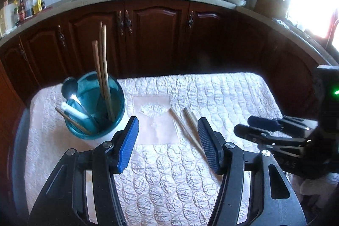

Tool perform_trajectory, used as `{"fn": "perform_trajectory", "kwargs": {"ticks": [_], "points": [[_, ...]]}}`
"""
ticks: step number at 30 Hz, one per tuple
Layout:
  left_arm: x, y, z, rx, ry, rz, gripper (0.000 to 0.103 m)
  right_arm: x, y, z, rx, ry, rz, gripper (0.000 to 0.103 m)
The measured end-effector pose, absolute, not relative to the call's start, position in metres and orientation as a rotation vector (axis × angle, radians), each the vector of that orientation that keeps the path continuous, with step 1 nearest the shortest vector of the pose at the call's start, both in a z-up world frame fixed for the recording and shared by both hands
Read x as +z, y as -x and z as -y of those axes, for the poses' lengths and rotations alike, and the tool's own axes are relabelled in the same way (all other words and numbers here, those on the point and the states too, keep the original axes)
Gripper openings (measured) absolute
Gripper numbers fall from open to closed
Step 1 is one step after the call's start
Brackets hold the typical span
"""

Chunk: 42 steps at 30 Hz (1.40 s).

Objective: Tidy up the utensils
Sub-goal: 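Move both open tools back down to the chopsticks on the cloth, then grasp a wooden chopstick with the right tool while the left tool grasps another chopstick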

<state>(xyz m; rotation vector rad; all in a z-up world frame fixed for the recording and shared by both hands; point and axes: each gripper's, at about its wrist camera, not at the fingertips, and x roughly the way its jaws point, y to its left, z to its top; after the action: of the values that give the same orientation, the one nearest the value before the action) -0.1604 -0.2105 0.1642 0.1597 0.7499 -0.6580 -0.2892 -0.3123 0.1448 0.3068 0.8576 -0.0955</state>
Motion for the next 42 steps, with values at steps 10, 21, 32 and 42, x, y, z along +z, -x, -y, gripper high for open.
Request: {"fn": "perform_trajectory", "kwargs": {"ticks": [10,21,32,42], "points": [[0.131,0.144,0.209,-0.631,-0.158,-0.846,0.058,0.054,0.256,0.330,-0.110,-0.368,-1.044,0.029],[0.111,0.132,0.217,-0.625,-0.162,-0.909,0.058,0.011,0.220,0.337,-0.090,-0.420,-1.133,0.014],[0.089,0.122,0.252,-0.675,-0.143,-0.983,0.058,0.012,0.252,0.373,-0.190,-0.508,-1.064,0.010],[0.060,0.090,0.289,-0.651,-0.153,-1.057,0.057,0.024,0.249,0.414,-0.190,-0.547,-1.027,0.016]]}}
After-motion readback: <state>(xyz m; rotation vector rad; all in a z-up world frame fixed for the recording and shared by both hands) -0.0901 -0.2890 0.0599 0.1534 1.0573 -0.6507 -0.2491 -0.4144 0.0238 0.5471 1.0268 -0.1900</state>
